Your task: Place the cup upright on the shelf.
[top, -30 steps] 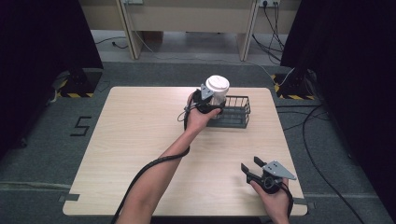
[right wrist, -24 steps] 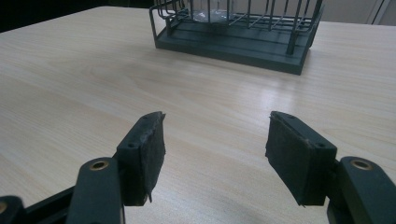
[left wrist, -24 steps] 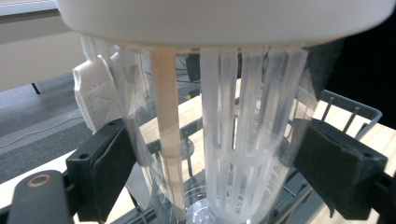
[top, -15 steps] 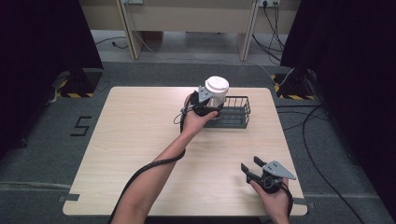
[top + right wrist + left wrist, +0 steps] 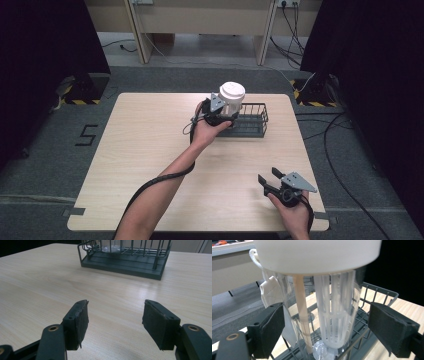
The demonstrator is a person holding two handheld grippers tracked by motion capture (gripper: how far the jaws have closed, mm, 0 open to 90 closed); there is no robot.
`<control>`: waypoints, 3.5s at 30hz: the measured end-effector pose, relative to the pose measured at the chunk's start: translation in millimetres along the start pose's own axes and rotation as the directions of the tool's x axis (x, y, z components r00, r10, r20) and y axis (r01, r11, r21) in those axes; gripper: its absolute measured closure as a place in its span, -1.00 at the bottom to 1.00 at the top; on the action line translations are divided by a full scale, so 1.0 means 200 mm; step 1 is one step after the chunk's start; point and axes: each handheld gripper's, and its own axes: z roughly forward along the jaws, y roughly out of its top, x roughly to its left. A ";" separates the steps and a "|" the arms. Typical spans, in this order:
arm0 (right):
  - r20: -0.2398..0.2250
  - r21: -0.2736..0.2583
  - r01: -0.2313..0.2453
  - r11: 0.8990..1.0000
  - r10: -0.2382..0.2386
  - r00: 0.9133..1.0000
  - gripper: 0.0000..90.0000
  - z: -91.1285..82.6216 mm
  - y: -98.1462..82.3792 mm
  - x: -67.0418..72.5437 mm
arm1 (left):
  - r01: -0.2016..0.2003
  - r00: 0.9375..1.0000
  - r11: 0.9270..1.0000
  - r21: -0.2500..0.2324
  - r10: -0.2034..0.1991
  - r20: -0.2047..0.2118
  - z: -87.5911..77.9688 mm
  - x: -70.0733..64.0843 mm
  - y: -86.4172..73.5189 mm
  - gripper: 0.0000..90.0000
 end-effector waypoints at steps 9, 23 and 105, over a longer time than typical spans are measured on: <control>0.001 0.000 0.000 1.000 0.000 1.000 -0.17 0.00 0.00 0.00 | -0.021 0.999 1.000 -0.016 0.022 0.030 -0.08 -0.03 0.01 -0.68; 0.002 0.001 0.001 1.000 -0.001 1.000 -0.17 0.00 0.00 0.00 | -0.040 0.998 0.999 -0.013 0.041 0.046 -0.21 -0.06 -0.03 -0.68; 0.055 0.007 0.025 1.000 -0.025 0.998 -0.16 -0.02 -0.01 -0.02 | 0.056 0.983 0.996 0.070 -0.042 -0.180 -1.33 0.17 -0.84 -0.67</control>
